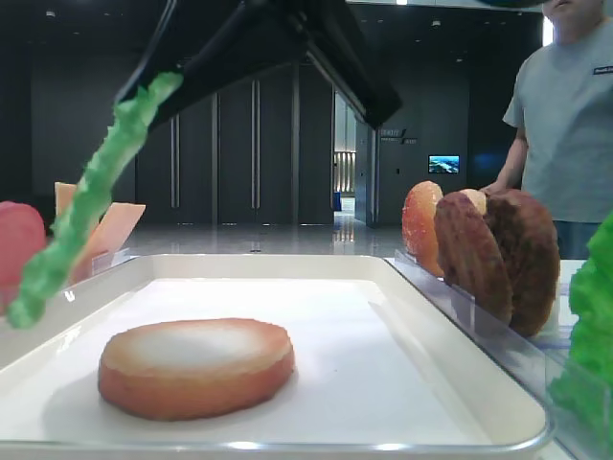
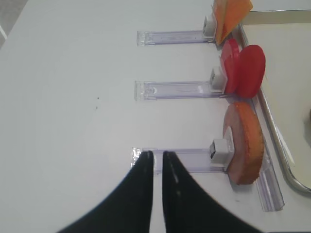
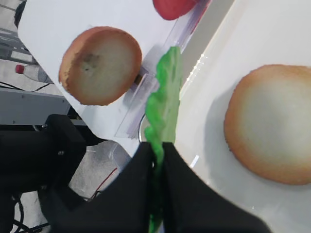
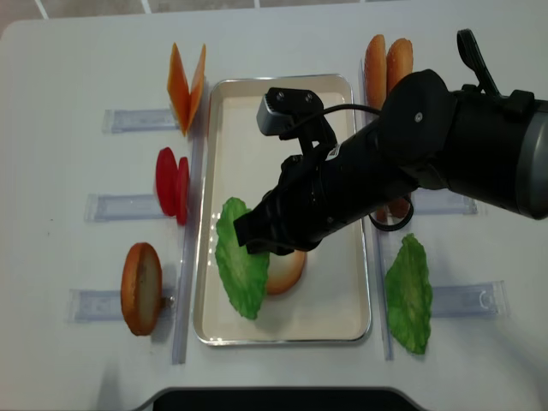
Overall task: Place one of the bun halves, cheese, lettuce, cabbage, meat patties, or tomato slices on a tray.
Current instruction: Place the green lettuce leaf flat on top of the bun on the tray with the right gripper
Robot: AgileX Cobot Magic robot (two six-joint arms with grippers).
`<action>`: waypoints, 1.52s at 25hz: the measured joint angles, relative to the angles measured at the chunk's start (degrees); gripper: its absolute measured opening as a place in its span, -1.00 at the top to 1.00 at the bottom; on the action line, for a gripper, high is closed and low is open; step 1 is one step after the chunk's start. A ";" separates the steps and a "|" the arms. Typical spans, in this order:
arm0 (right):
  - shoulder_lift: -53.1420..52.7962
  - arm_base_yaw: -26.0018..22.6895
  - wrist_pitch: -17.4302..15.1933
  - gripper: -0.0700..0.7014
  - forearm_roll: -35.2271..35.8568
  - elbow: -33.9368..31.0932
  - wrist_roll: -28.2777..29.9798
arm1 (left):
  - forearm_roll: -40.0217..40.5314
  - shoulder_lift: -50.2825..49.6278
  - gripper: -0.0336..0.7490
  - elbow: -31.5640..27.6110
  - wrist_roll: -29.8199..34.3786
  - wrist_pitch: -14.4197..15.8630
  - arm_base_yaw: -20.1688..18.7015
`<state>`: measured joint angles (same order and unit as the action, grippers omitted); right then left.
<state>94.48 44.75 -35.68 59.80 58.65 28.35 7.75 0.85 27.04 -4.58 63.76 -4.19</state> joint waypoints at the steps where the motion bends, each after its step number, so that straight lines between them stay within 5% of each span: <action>1: 0.45 -0.37 0.14 0.78 0.31 0.00 0.35 | 0.00 0.00 0.82 0.00 0.00 0.00 0.00; 13: 4.07 -2.31 2.87 0.78 3.96 0.00 4.31 | 0.00 0.00 0.89 0.00 0.00 0.00 0.00; 38: 4.93 -4.09 1.33 0.78 2.76 0.00 4.64 | 0.00 0.00 0.91 0.00 0.00 0.00 0.00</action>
<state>99.41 40.66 -34.35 62.57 58.65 33.00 7.75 0.85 27.04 -4.58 63.76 -4.19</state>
